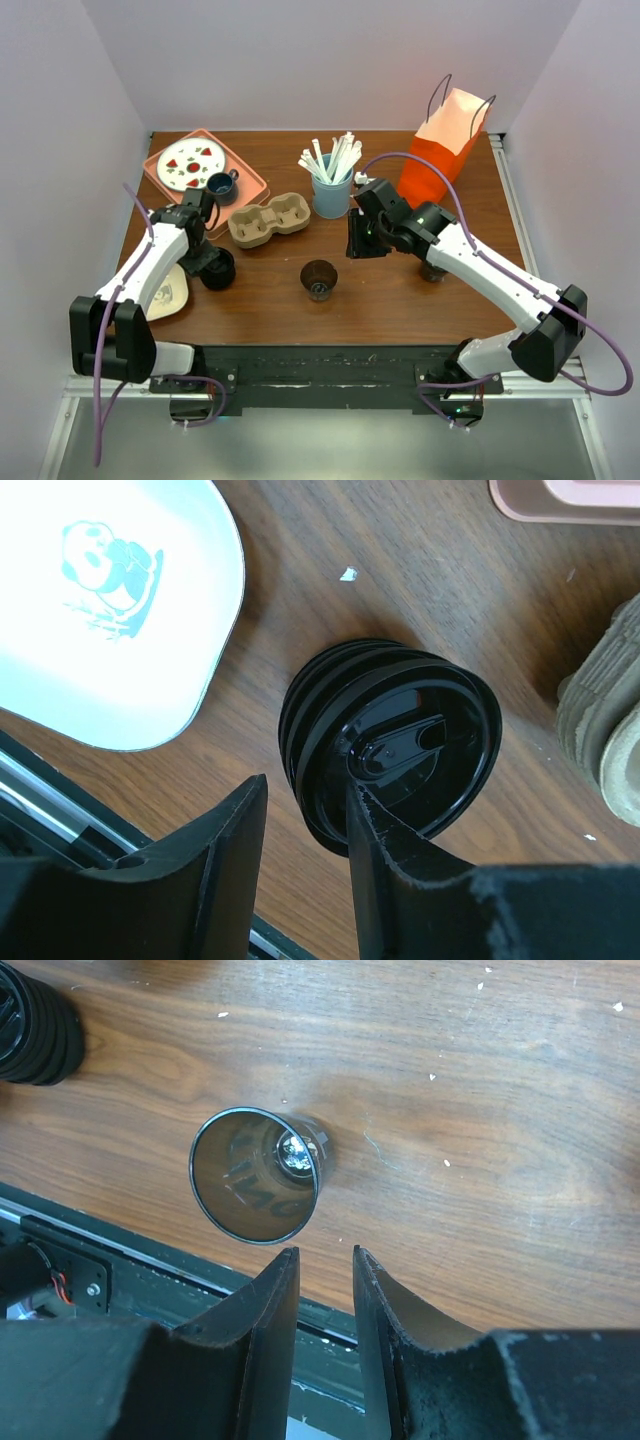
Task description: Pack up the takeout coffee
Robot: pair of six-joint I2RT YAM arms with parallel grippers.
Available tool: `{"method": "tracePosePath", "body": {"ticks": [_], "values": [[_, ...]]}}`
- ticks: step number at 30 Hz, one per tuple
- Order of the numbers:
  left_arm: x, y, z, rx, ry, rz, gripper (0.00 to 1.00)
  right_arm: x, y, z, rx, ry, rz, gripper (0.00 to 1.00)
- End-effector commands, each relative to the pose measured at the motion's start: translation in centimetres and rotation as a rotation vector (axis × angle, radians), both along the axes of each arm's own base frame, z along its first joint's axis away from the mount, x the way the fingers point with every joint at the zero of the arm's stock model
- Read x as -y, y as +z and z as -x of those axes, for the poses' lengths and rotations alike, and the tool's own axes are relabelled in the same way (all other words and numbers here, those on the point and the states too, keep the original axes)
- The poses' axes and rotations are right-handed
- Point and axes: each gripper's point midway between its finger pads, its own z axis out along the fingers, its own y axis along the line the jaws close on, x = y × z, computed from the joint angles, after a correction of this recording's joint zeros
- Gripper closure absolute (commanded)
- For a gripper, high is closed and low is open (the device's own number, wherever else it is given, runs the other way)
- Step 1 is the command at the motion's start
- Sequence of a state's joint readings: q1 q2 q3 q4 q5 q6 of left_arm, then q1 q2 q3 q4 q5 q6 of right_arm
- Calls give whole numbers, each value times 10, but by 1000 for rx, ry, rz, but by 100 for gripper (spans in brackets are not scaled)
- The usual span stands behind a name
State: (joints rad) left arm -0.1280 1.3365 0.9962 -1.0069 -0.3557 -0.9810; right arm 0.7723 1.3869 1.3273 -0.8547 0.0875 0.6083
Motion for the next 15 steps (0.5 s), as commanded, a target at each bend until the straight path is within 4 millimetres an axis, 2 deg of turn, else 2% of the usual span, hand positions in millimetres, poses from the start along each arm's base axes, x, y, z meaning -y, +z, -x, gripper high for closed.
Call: {"method": "tracePosePath", "body": {"ticks": [1,5,9,13,15], "values": [[-5,6,-12,36,9,-19,61,-4,18,-7,46,5,-17,68],[-4,10,-18,58,-5,-17,69,-1,20,-10,59,-4,-5,68],[-4,11,-13,42,-7,-21,76,1,25,-7,62,-11,-14,68],[-4,15,-10,34,-25,-20,96,4,23,-6,67,-16,-10,68],[-4,19,-8,32,-29,-20,98,6,22,-4,61,-13,-1,68]]}}
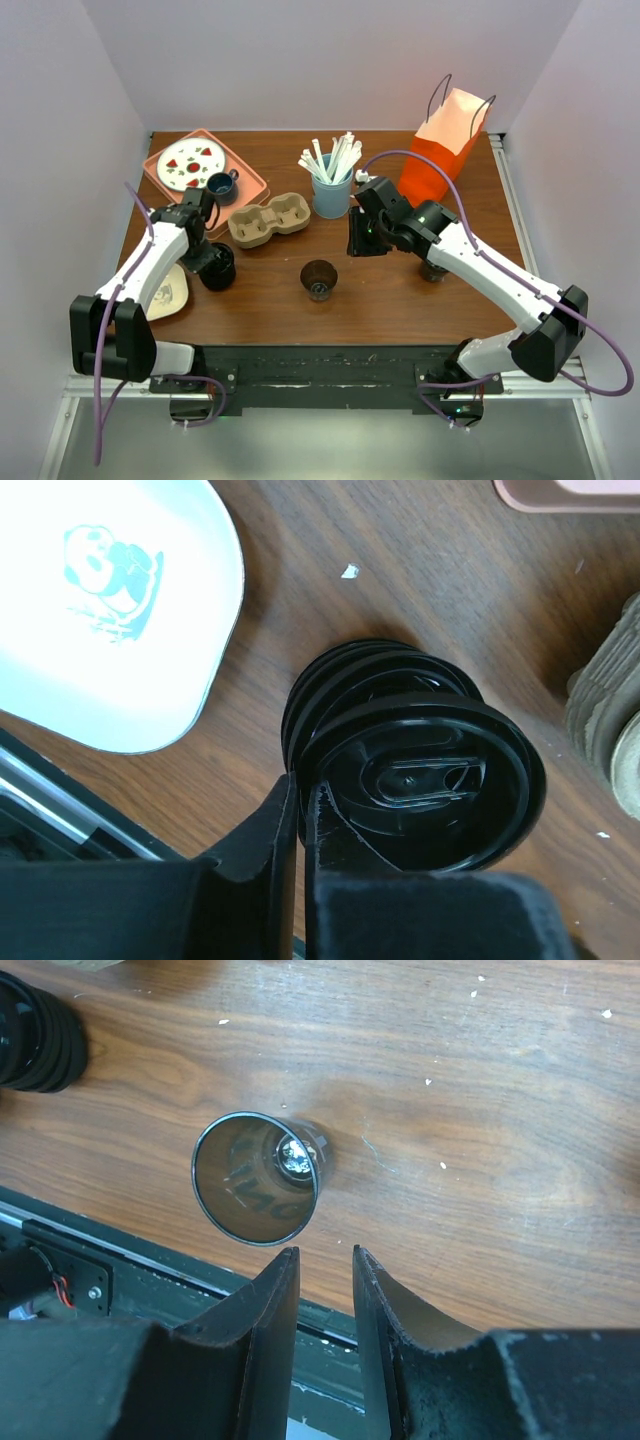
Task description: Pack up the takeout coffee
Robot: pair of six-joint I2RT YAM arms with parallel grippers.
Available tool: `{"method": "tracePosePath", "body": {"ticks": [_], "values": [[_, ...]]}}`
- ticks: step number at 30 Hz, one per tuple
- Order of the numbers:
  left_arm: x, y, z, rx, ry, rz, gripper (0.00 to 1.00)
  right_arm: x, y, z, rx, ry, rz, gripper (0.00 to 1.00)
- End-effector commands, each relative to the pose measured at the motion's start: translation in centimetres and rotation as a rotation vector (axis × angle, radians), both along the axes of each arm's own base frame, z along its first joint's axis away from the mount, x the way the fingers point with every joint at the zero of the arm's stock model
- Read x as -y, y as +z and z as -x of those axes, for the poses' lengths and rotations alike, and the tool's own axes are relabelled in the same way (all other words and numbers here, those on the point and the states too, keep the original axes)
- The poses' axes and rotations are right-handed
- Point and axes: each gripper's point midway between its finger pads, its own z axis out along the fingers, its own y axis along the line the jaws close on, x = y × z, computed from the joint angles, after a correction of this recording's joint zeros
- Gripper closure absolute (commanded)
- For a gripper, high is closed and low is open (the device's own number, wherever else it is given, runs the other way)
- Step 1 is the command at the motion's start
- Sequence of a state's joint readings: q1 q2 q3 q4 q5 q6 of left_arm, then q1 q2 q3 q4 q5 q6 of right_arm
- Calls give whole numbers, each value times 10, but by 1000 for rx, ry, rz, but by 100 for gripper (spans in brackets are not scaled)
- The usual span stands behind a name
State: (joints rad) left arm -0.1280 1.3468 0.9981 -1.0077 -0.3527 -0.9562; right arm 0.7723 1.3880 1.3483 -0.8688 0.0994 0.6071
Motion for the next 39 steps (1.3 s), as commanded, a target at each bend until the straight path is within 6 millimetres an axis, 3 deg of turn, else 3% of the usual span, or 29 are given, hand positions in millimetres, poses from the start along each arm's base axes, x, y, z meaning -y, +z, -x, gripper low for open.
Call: {"method": "tracePosePath", "body": {"ticks": [1,7,10,11,13,14,15,17,19,20,22,24,25,26,27,32,39], "values": [[-4,23,-8,51,-8,-15,99,6,17,-3,53,-10,-3,68],[1,49,-14,112,-35,13,100,3,31,-5,97,21,-26,66],[19,70,-28,201,-158,92,100,-10,51,-9,147,77,-84,64],[28,86,-40,289,-211,125,100,-19,61,-6,156,113,-137,64],[62,108,-44,406,-419,258,100,-34,87,-8,217,148,-238,63],[77,128,-58,524,-505,302,100,-46,105,-9,249,168,-325,63],[98,141,-55,573,-591,402,100,-51,115,-7,264,180,-372,63],[119,168,-61,709,-683,481,100,-61,146,-4,321,185,-512,61],[145,177,-51,752,-780,629,100,-64,166,7,346,212,-610,60],[157,192,-55,826,-823,676,100,-68,185,7,381,212,-683,59],[177,195,-44,848,-904,799,100,-69,196,15,391,232,-745,58],[195,216,-39,930,-977,897,100,-68,215,22,416,241,-813,55],[200,211,-35,924,-985,945,100,-67,220,24,416,243,-833,55],[208,241,-33,1047,-1041,987,100,-68,226,27,400,238,-865,54],[213,249,-25,1081,-1088,1025,100,-69,230,29,391,238,-883,54],[225,289,-7,1281,-1224,1013,100,-67,241,30,335,176,-952,54],[228,302,9,1340,-1287,1057,100,-72,254,27,332,171,-1001,53]]}}
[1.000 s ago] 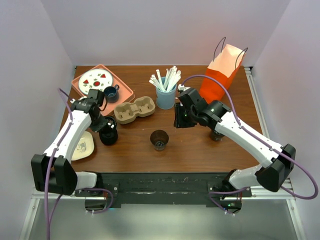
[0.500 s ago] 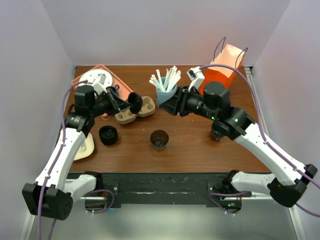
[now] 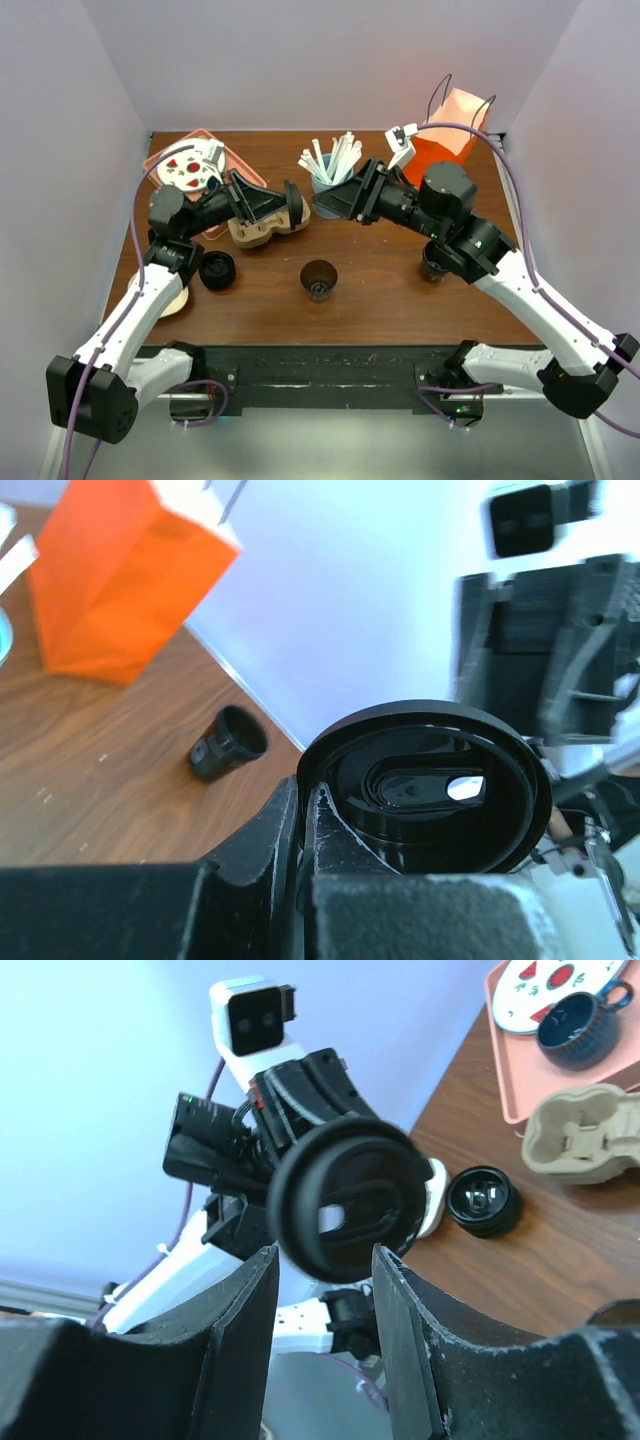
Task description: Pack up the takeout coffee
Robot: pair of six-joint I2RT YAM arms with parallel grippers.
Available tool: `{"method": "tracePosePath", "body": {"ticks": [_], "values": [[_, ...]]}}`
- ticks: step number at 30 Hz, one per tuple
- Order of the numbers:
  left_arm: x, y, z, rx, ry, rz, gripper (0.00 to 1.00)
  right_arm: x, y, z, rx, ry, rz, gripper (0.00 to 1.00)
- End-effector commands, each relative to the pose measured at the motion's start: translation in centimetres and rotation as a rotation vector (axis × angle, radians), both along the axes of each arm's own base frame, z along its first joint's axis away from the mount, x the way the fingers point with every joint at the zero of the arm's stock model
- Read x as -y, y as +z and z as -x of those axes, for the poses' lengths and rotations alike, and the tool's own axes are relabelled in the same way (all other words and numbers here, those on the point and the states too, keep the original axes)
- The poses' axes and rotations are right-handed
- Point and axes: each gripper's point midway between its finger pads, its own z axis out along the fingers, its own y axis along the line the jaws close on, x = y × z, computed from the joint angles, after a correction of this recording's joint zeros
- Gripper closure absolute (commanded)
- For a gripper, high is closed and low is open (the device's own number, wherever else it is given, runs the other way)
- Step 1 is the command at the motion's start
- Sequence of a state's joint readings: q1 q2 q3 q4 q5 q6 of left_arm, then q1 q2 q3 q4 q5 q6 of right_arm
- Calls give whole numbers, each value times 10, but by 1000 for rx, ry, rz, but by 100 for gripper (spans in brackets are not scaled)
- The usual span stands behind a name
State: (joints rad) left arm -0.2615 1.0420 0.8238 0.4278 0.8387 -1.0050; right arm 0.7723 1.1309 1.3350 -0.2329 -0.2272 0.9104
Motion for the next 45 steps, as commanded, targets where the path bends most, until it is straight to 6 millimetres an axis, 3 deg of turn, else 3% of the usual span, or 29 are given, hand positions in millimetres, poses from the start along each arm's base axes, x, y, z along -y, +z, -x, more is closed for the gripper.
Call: {"method": "tracePosePath", "body": {"ticks": [1,2,8,10,11,18,25,36,45], "values": [[3,35,25,139,-91,103,100,-7,33,3,35,36,-102,52],[1,49,35,175,-119,156,100,-8,34,4,30,39,-107,52],[8,68,52,234,-207,171,100,-3,43,4,89,21,-127,53],[12,76,57,247,-236,176,100,-8,42,14,101,93,-124,53],[14,77,59,246,-254,170,100,-9,52,17,142,112,-150,53],[20,77,40,227,-230,124,100,-9,74,47,248,253,-201,53],[22,69,28,191,-202,131,100,-10,74,61,253,329,-207,53],[23,71,20,191,-186,162,100,-13,63,46,215,272,-145,64],[23,67,22,188,-192,155,100,-13,60,31,208,202,-122,62]]}}
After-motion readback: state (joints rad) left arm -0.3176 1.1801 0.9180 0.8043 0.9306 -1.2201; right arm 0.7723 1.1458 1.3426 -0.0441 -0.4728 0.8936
